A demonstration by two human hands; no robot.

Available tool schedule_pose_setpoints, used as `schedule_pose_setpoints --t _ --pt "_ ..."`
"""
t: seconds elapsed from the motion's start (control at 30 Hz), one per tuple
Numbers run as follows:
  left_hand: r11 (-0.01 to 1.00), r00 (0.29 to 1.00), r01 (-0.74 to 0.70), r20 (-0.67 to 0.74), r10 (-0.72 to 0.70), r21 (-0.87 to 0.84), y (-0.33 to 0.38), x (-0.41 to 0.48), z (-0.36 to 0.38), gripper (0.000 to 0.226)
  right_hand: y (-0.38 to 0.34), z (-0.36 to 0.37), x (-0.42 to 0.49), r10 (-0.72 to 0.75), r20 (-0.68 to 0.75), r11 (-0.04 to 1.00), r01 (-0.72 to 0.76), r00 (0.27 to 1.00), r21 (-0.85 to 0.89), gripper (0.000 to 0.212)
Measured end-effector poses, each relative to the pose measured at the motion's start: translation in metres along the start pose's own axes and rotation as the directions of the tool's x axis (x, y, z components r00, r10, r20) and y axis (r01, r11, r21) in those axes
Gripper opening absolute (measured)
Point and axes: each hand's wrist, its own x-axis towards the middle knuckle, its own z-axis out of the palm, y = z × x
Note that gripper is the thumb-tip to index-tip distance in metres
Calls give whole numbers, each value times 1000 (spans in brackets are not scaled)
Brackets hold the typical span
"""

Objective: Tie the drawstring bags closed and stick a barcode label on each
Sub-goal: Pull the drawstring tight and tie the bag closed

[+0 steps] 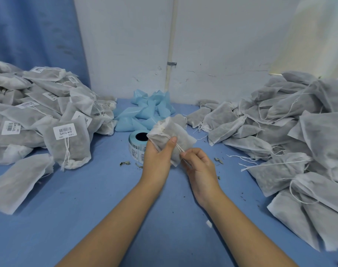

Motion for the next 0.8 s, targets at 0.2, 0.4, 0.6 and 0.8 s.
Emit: schedule_pose_setpoints --t 0.2,0.4,0.6,0.8 --pt "999 999 -48 -18 47 -22 4 0 -2 23 2 0 0 12 9 994 -11 1000 -109 18" --pt "998 995 -58 -82 55 -33 9 8 -13 13 9 1 1 -37 -45 937 19 998 -350 10" --pt "993 994 -23 -107 10 -119 12 17 -30 9 14 3 3 -74 223 550 226 972 -804 50" --pt "992 993 40 -108 -53 -123 12 19 -38 42 17 6 2 -107 378 250 393 919 -885 19"
